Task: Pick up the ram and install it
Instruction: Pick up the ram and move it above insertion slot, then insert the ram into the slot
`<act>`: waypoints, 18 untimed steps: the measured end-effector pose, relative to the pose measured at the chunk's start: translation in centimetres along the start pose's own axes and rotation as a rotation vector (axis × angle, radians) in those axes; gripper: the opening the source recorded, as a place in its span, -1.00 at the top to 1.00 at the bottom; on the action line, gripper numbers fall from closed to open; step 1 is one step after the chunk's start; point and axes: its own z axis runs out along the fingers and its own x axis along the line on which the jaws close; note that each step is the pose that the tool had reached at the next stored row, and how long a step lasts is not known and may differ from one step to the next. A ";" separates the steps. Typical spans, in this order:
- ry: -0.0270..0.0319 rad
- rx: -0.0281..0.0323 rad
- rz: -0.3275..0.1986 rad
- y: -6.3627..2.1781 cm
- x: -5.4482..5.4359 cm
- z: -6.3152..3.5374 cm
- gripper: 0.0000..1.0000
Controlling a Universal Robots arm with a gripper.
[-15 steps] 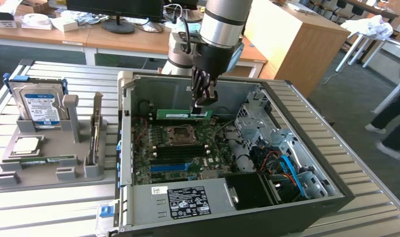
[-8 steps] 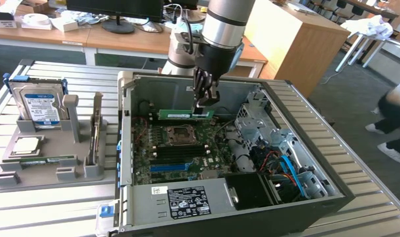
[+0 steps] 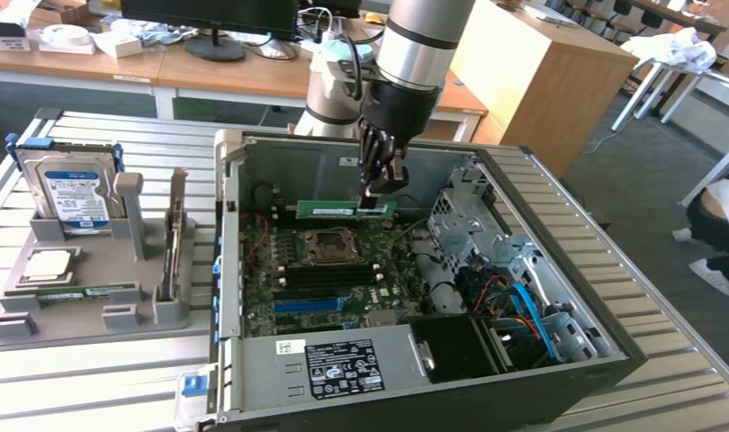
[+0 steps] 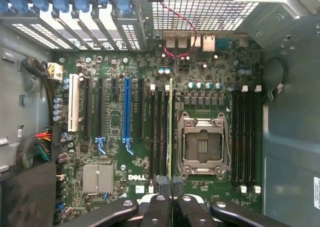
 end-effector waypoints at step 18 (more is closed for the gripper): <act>0.0000 0.0001 0.000 -0.02 0.0 0.48 0.76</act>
